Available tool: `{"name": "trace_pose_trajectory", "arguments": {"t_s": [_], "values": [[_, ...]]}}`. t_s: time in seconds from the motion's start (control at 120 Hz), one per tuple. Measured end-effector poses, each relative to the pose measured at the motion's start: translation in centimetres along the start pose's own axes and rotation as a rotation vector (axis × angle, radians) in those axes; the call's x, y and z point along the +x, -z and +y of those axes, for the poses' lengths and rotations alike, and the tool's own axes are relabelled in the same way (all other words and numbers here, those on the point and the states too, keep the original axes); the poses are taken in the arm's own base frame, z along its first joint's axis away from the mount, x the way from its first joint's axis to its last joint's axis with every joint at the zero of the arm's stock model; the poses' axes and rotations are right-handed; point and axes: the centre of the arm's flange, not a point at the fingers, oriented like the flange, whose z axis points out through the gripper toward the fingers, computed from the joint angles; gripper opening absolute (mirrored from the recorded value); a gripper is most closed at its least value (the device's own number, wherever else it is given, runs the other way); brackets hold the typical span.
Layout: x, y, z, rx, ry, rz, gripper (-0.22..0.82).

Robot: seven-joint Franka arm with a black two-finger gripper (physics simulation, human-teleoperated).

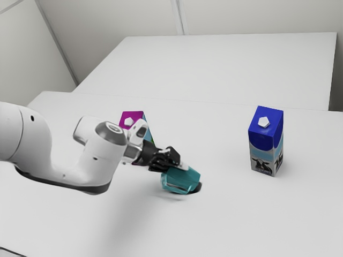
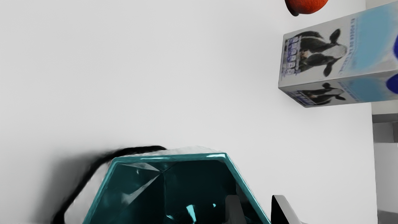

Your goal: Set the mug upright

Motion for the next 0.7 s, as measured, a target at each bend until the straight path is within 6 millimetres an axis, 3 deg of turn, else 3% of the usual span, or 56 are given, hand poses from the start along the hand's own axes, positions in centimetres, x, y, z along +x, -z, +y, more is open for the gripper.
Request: {"name": "trace_pose_trajectory", "arguments": {"t_s": [0.2,0.317,0.433,0.542,0.583,0.7], "values": [[-0.9,-0.9,1.7,-0.013,-0.040,-0.023,-0.13],[0.3,0.9,2.9,-0.020,-0.079,0.016,-0.15],[4.2,4.1,6.1,0.041,-0.277,0.041,-0.16],[10.1,6.6,11.8,0.172,-0.579,-0.012,-0.17],[11.8,6.6,13.1,0.220,-0.649,-0.054,-0.17],[14.6,5.1,14.3,0.347,-0.742,-0.198,-0.17]]}}
